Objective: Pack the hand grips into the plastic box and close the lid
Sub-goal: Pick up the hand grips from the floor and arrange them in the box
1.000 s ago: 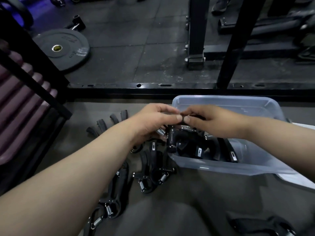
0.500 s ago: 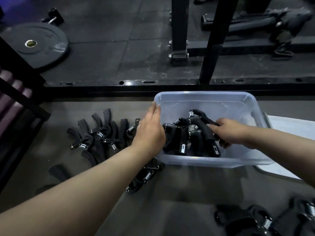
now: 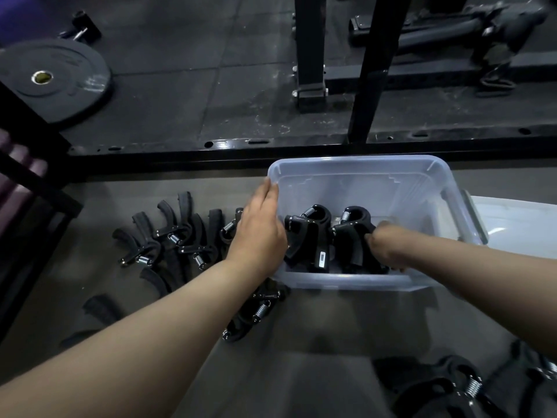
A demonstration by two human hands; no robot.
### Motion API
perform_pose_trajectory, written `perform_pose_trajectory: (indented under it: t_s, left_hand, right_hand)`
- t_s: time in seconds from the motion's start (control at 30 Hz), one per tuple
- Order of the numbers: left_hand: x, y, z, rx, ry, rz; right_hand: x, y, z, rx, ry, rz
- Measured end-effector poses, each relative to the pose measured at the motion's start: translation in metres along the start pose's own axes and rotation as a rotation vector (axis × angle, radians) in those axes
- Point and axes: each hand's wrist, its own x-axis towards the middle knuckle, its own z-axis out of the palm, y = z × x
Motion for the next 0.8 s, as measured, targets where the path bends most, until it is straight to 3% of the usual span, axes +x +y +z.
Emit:
perform_pose_trajectory:
  t_s: [0.1, 0.3, 0.63, 0.8]
  left_hand:
    - [0.001, -0.001, 0.001, -0.006, 0.002, -0.006]
    - [0.000, -0.001, 0.001, -0.018, 0.006, -0.003]
    - [0.001, -0.001, 0.003, -0.017, 0.026, -0.001]
    - [0.002, -0.001, 0.003, -0.009, 0.027, -0.008]
  right_hand:
    - [0.003, -0.002, 0.004, -0.057, -0.015, 0.075]
    - [-0.006, 0.005, -0.004, -0.207, -0.099, -0.038]
    - [0.001, 0.011, -0.003, -0.099, -0.015, -0.087]
    - [0.001, 0.009, -0.002, -0.104, -0.108, -0.085]
